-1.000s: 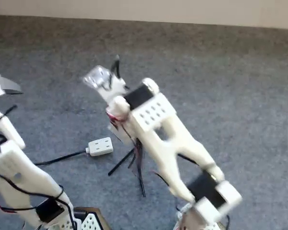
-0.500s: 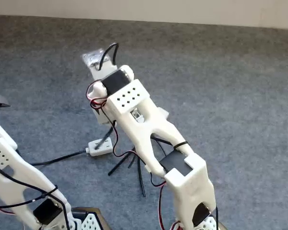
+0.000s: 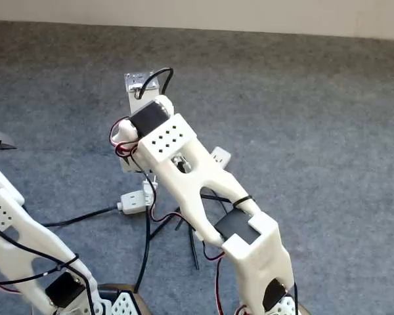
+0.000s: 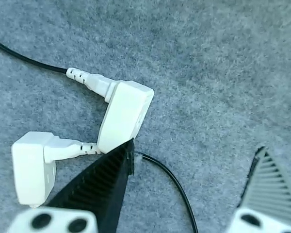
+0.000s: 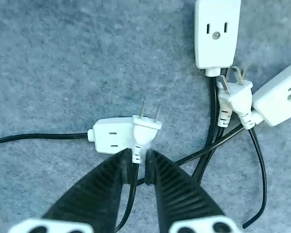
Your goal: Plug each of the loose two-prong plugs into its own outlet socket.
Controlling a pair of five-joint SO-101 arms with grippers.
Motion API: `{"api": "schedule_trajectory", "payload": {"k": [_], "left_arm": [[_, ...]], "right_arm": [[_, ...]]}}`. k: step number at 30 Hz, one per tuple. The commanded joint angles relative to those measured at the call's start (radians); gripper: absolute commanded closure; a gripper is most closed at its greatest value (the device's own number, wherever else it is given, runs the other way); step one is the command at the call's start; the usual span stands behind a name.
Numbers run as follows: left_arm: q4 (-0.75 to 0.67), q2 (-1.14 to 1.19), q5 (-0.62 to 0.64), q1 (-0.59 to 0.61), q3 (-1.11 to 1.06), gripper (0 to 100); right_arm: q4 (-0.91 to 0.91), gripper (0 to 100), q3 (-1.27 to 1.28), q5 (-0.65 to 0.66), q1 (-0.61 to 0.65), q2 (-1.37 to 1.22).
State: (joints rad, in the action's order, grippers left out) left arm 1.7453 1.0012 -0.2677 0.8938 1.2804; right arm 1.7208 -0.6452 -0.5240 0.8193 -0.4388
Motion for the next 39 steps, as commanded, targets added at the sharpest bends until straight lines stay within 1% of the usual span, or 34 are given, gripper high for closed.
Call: {"api": "schedule_trajectory", "payload": {"k": [1, 4, 5, 7, 10, 12, 16, 23, 26, 30, 35, 39], "left_arm": [[0.003, -0.012, -0.032, 0.001, 0.041, 63], [0.006, -0.012, -0.098, -0.001, 0.038, 63], [0.005, -0.012, -0.097, -0.002, 0.038, 63], [0.005, -0.012, -0.095, -0.013, 0.038, 63], [0.008, -0.012, -0.095, -0.027, 0.036, 63], [0.008, -0.012, -0.095, -0.025, 0.036, 63], [0.006, -0.012, -0.098, -0.019, 0.036, 63], [0.0, -0.01, -0.101, -0.013, 0.038, 63], [0.0, -0.01, -0.101, -0.004, 0.044, 63], [-0.021, -0.01, -0.103, -0.002, 0.038, 63], [-0.028, -0.01, -0.103, -0.002, 0.036, 63], [-0.028, -0.01, -0.103, -0.002, 0.036, 63]], "right_arm": [[0.044, 95.4, 0.004, 0.089, -0.054, 0.041], [0.036, 95.7, 0.087, 0.413, -0.137, 0.077], [0.004, 95.8, 0.134, 0.414, -0.14, 0.082], [-0.074, 95.8, 0.229, 0.338, -0.119, 0.088], [-0.147, 95.8, 0.335, 0.307, -0.042, 0.088], [-0.142, 95.4, 0.358, 0.305, 0.002, 0.09], [-0.111, 95.2, 0.354, 0.311, 0.05, 0.09], [-0.147, 83.8, 0.354, 0.313, 0.064, 0.088], [-0.174, 83.7, 0.354, 0.313, 0.073, 0.088], [-0.257, 83.7, 0.363, 0.299, 0.099, 0.085], [-0.295, 83.7, 0.366, 0.147, 0.14, 0.081], [-0.292, 83.7, 0.367, 0.121, 0.124, 0.076]]}}
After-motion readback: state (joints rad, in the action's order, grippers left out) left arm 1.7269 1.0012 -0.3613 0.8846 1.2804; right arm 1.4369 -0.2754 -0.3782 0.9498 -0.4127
